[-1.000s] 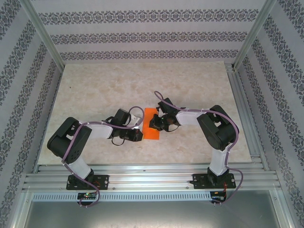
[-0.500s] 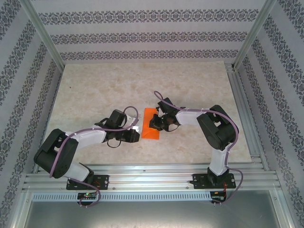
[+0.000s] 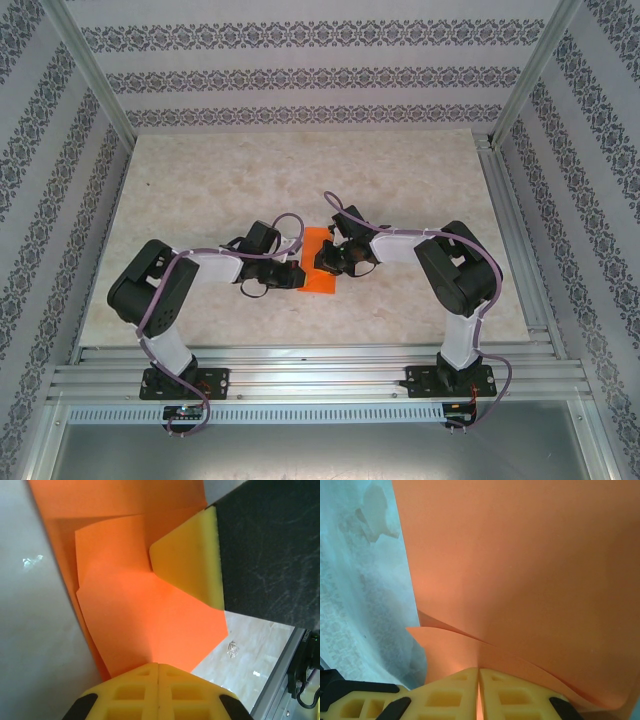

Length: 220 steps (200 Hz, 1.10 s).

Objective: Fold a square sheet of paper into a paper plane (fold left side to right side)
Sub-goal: Fold the triangle a second time at the center of the table.

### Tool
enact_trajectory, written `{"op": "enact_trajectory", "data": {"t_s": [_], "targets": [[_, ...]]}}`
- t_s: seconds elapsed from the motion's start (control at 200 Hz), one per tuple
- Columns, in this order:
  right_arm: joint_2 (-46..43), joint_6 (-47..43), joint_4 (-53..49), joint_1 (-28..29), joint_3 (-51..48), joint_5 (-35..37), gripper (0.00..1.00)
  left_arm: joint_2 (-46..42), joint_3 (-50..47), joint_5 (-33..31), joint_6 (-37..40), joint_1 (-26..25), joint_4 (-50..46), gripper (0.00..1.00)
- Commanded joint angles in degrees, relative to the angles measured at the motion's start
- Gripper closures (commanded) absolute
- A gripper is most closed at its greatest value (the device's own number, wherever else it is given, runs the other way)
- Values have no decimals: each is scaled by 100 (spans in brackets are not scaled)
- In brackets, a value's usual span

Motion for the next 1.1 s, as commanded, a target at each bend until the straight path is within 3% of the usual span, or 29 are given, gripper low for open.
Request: {"op": "enact_trajectory", "data": {"t_s": [0.0,0.37,0.53,0.789,1.094], "targets": [[292,-128,-434,6,-23,388,88,91,21,31,-78,37,273,95],[-600,-436,-815,-81,415,522,85,-53,-512,-678,162,-129,-285,96],[-848,-138,-607,98,124,561,94,-91,-539,-845,136,-225,-307,96],[-667,486,-13,574,-287,697,97,-138,-450,-1076,232,-366,-497,96],[-261,267,-285,677,15,383,97,-129,-413,-1215,263,-465,-561,96]]}}
